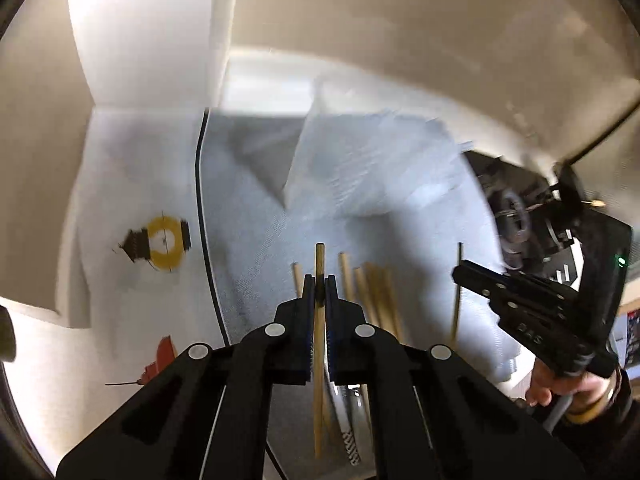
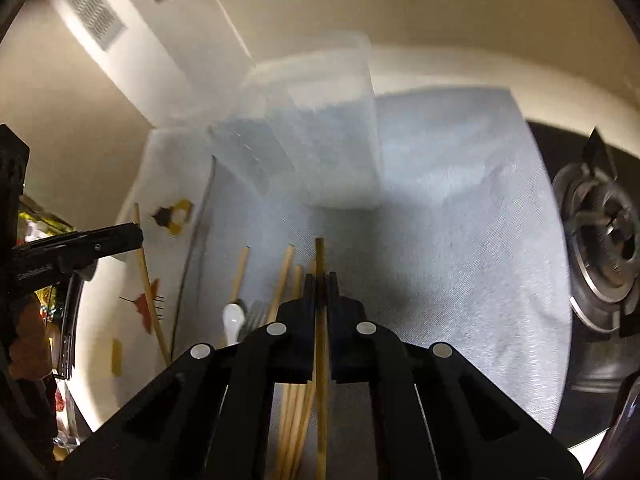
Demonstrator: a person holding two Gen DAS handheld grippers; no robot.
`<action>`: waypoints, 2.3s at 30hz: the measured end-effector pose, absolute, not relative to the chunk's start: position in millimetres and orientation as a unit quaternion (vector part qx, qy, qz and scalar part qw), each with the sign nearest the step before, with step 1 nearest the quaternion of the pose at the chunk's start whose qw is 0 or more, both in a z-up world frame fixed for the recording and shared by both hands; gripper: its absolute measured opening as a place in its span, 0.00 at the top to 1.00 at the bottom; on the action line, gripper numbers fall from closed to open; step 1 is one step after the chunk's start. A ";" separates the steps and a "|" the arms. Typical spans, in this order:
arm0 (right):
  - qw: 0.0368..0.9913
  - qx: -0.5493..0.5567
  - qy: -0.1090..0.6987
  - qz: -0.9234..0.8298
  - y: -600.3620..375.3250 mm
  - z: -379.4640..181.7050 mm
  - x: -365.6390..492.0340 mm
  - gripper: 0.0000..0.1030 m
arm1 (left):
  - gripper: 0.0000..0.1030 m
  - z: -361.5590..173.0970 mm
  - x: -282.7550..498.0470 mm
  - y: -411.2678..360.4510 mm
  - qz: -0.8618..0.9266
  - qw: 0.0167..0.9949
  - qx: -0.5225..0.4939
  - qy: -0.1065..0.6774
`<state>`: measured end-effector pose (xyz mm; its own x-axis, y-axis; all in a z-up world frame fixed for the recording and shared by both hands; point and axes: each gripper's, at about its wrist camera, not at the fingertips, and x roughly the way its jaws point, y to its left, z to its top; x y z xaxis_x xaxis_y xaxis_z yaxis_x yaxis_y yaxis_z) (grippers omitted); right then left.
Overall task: Organize utensils
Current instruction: 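Lift the held chopsticks with both tools and carry them over the clear holder, then lower the chopsticks into the clear holder and open both tools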
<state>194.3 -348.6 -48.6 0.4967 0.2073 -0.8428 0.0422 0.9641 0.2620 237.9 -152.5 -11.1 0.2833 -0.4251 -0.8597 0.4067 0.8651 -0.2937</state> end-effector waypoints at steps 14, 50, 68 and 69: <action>0.918 0.072 0.385 0.069 -333.4 35.3 151.8 0.95 | 0.95 55.7 181.9 -141.8 -0.276 0.859 0.010 0.431; 0.982 0.018 0.187 0.010 -347.2 174.0 231.8 0.95 | 0.95 157.8 258.0 -170.8 -0.267 0.920 -0.002 0.287; 0.974 0.036 0.225 0.001 -358.2 144.3 253.3 0.95 | 0.95 155.1 280.6 -175.5 -0.265 0.922 -0.001 0.283; 0.973 0.039 0.229 0.001 -358.0 140.8 255.7 0.95 | 0.95 147.7 284.6 -176.2 -0.262 0.919 -0.002 0.293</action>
